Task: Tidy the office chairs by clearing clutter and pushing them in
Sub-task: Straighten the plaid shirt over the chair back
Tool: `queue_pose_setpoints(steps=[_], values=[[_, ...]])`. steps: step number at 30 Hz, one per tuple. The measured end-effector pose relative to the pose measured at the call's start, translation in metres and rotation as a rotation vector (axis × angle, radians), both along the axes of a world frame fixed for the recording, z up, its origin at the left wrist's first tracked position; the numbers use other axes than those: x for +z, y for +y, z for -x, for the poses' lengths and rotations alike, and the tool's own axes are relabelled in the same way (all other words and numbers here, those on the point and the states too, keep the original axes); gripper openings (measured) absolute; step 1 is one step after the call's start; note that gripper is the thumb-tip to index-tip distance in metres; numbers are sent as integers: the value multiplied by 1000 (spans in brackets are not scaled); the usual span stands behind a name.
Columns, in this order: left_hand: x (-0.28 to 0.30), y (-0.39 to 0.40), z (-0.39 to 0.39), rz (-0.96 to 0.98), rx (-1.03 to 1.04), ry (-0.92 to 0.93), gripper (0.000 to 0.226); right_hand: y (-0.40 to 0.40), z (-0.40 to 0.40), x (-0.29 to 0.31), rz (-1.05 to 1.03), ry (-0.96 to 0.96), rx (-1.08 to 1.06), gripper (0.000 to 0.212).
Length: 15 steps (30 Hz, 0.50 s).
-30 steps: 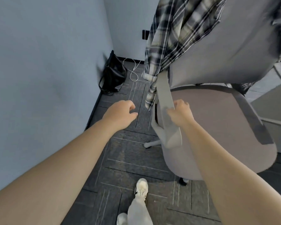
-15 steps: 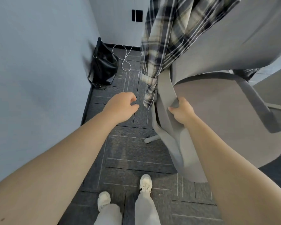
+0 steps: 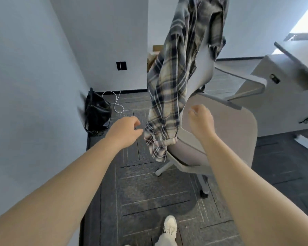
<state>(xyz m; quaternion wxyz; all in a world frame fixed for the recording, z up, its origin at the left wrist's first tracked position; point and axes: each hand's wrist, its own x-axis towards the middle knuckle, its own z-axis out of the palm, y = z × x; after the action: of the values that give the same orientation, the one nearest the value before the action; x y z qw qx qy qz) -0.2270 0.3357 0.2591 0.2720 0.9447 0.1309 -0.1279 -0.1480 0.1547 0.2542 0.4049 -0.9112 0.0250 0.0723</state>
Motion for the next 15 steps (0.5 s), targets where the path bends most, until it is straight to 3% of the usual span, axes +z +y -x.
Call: queue_pose_setpoints(steps=[4, 7, 12, 15], values=[[49, 12, -5, -38, -15, -98, 38, 18, -1, 69, -109, -125, -17, 19], [82, 13, -18, -47, -30, -174, 38, 28, -11, 111, -124, -201, -22, 43], [115, 11, -48, -62, -49, -246, 36, 41, -42, 145, -33, -267, -21, 42], [131, 10, -75, -71, -66, -277, 37, 48, -68, 158, -64, -213, 16, 46]])
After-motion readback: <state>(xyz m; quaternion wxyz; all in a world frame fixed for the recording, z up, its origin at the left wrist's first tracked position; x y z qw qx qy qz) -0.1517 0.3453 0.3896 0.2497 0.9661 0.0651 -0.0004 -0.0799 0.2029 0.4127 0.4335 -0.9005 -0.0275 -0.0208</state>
